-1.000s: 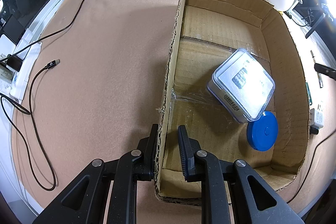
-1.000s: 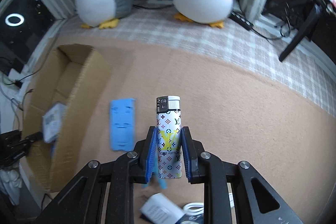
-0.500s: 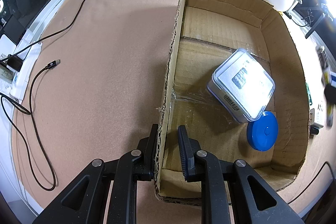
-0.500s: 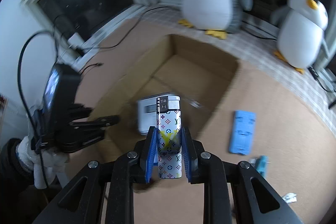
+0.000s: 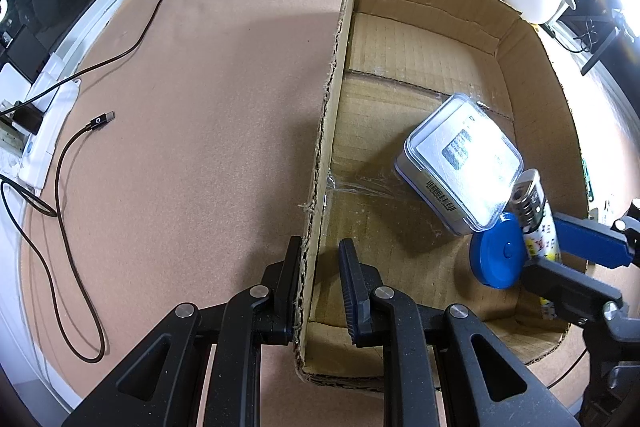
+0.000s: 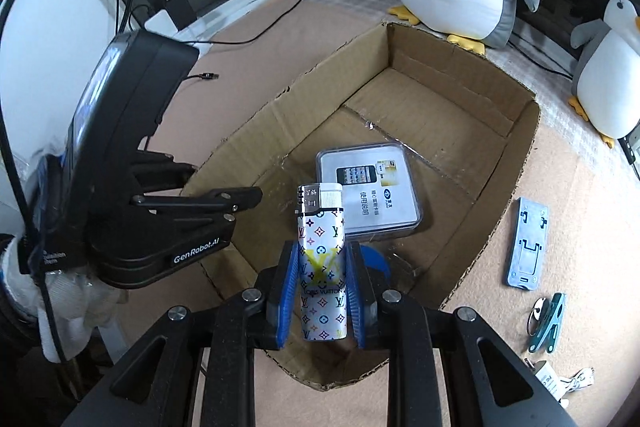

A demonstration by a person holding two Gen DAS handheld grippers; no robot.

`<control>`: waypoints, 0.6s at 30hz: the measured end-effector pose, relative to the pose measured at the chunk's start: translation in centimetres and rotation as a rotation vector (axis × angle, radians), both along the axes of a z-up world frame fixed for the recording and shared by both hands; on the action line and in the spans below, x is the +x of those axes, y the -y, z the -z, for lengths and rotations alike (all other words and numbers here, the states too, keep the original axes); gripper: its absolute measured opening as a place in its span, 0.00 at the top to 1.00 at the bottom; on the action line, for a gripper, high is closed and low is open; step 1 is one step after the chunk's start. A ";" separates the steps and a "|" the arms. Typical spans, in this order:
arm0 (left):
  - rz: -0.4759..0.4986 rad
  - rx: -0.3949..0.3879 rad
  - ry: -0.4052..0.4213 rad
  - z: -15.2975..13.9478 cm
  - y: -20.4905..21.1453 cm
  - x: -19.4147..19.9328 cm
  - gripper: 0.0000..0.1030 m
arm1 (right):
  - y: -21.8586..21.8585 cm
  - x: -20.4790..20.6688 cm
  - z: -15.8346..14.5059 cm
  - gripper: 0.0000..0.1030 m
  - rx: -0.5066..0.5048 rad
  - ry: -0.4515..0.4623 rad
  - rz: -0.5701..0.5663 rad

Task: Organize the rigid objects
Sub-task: 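Carry the lighter with the right gripper over the cardboard box, then lower the lighter into the box and open the right gripper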

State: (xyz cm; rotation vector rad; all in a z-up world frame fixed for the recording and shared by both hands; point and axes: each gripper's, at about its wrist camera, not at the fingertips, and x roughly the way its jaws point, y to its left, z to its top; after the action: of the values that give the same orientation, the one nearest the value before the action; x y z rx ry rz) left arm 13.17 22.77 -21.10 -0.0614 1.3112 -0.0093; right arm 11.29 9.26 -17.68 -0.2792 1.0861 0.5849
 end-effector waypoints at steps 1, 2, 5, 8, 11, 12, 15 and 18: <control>0.000 0.000 0.000 0.0 0.0 0.0 0.82 | -0.1 0.1 0.1 0.79 -0.002 -0.002 -0.003; 0.000 0.000 0.000 0.0 0.0 0.0 0.82 | -0.2 0.0 0.1 0.78 -0.004 0.000 -0.006; 0.000 -0.001 0.000 0.0 0.0 0.0 0.82 | 0.0 0.1 0.0 0.63 0.002 0.004 -0.008; 0.000 0.000 0.000 0.1 -0.1 0.0 0.82 | 0.3 0.0 -0.3 0.55 0.013 0.017 -0.004; 0.001 0.000 0.000 0.1 -0.1 -0.1 0.82 | 0.6 0.0 -0.8 0.55 0.030 0.018 0.003; 0.001 0.000 0.000 0.1 -0.1 -0.1 0.82 | 0.8 0.0 -1.0 0.55 0.036 0.019 0.007; 0.000 0.000 0.000 0.1 -0.1 -0.1 0.82 | 1.8 0.2 -1.7 0.55 0.060 0.026 0.028; 0.000 0.001 0.000 0.1 -0.1 0.0 0.82 | 3.3 0.5 -2.7 0.55 0.086 0.035 0.059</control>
State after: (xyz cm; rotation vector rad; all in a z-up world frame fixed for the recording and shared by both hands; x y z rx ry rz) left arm 13.12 22.84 -21.19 -0.0604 1.3111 -0.0088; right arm 11.84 5.95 -15.01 -0.1810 1.0292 0.5701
